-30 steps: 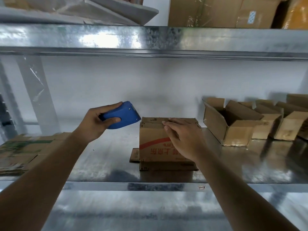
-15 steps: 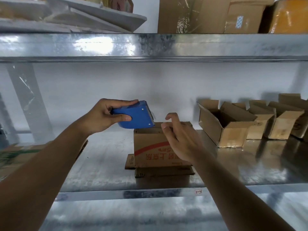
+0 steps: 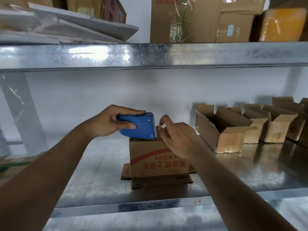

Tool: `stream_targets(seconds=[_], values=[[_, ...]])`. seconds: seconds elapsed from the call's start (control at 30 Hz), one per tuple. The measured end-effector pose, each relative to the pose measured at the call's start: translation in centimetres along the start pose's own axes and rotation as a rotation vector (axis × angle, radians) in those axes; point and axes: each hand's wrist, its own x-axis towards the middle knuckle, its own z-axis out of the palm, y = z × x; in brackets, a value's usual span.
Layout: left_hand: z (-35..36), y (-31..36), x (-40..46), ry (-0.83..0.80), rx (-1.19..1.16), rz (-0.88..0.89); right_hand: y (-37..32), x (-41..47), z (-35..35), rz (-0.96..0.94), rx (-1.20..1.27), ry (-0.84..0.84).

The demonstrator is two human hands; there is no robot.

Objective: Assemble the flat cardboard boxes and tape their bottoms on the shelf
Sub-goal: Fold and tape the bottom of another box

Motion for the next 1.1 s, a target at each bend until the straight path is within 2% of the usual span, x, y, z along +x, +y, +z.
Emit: stream_targets(seconds=[0.23,0.3,0.47,0.6,0.8,0.97,1.1], values=[[-0.3,-0.3,0.4,-0.011,0.024,-0.017,0.5,0.6,-0.3,0.073,0.053,-0.031],[-0.4,-0.3,0.6,-0.026,0.039,-0.027,0.6,0.7,-0.6,0.112,0.094,-0.087],[-0.9,0.2,1.3,-0.115,0.192,-0.063,1.5,1.7,-0.9,0.324,0.331,-0.244],[-1.8,0.5,1.8,-0.137,0.245,-0.094,2.3,2.3,-1.0,0.392,0.444,-0.291],[-3.7,0.2,1.4,-0.157,0.306,-0.164,3.2,2.4,-1.4,0.474,0.761,-0.309],[-4.2,0.2,0.9,-0.182,0.322,-0.2,3.1,1.9,-0.8,0.443,0.76,-0.284],[-4.0,-0.1,0.3,-0.133,0.325,-0.177,2.9,1.1,-1.0,0.427,0.698,-0.259]])
